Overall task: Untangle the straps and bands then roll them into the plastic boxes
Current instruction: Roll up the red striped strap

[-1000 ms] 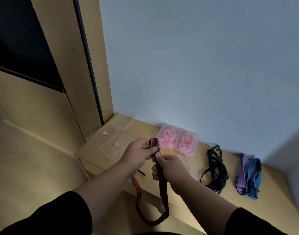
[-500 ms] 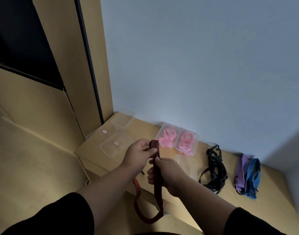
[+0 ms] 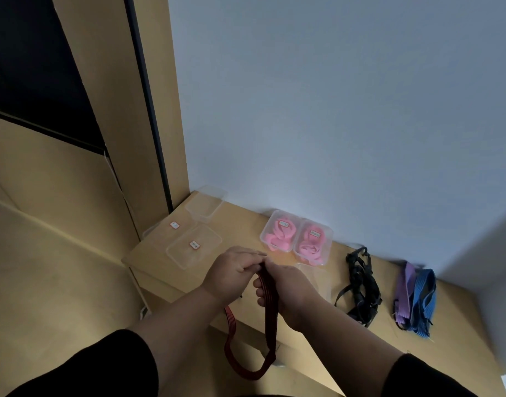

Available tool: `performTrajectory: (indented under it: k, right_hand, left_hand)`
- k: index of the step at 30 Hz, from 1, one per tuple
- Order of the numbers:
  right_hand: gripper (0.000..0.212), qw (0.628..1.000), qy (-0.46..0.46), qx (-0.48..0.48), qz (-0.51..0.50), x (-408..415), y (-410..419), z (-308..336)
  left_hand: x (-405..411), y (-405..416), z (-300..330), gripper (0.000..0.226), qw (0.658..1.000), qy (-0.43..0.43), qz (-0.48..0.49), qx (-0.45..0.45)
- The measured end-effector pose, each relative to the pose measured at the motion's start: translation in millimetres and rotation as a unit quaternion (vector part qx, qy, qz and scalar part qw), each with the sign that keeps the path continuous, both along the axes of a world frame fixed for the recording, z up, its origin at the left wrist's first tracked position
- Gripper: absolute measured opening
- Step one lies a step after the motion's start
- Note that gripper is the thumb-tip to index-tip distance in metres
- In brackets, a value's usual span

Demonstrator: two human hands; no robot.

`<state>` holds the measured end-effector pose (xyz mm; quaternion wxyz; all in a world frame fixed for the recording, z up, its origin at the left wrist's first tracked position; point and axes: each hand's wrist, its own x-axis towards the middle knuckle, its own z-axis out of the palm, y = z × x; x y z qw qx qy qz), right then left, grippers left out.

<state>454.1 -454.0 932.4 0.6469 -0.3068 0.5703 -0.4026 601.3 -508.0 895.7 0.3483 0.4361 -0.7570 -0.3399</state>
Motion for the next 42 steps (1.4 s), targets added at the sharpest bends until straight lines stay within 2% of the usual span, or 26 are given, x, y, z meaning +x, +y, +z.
performTrajectory:
  k: [4, 7, 12, 14, 16, 18, 22, 25, 29, 33, 35, 39, 42]
  right_hand:
    - [0.030, 0.998, 0.053, -0.014, 0.010, -9, -2, -3]
    - [0.020, 0.983, 0.174, -0.027, 0.053, -20, -3, -5]
    - [0.015, 0.906, 0.357, -0.042, 0.223, -30, -3, -2]
    - [0.016, 0.881, 0.388, -0.056, 0.266, -30, -3, 0]
    - [0.014, 0.890, 0.372, -0.067, 0.256, -33, -4, -1]
    - [0.012, 0.918, 0.323, -0.072, 0.219, -37, -4, -4]
    - [0.008, 0.952, 0.242, -0.085, 0.165, -45, -4, -10]
    - [0.010, 0.969, 0.174, -0.104, 0.138, -47, -2, -10]
    - [0.016, 0.974, 0.108, -0.141, 0.144, -51, 4, -7]
    - [0.020, 0.976, 0.079, -0.142, 0.146, -52, 4, -3]
    - [0.021, 0.979, 0.087, -0.129, 0.134, -51, 2, -4]
    - [0.019, 0.976, 0.159, -0.081, 0.122, -50, -1, -9]
    - [0.018, 0.981, 0.148, -0.053, 0.109, -46, -2, -12]
  left_hand:
    - [2, -1, -4, 0.034, 0.998, -0.048, -0.032, -0.019]
    - [4, -1, -2, 0.037, 0.994, -0.092, -0.049, -0.029]
    - [1, -5, 14, 0.053, 0.978, -0.167, -0.102, 0.069]
    - [0, -9, 19, 0.044, 0.961, -0.196, -0.149, 0.124]
    - [1, -13, 24, 0.026, 0.944, -0.238, -0.184, 0.138]
    - [3, -15, 27, 0.018, 0.939, -0.227, -0.198, 0.169]
    - [3, -11, 27, 0.015, 0.935, -0.109, -0.178, 0.288]
    - [3, -9, 22, 0.007, 0.918, -0.019, -0.180, 0.353]
    - [3, -5, 16, 0.011, 0.889, 0.088, -0.182, 0.410]
    - [3, -6, 12, 0.024, 0.855, 0.171, -0.176, 0.457]
    - [2, -7, 10, 0.024, 0.864, 0.167, -0.156, 0.449]
    - [-1, -8, 11, 0.016, 0.923, 0.040, -0.116, 0.366]
    - [-3, -9, 9, 0.015, 0.945, -0.020, -0.082, 0.316]
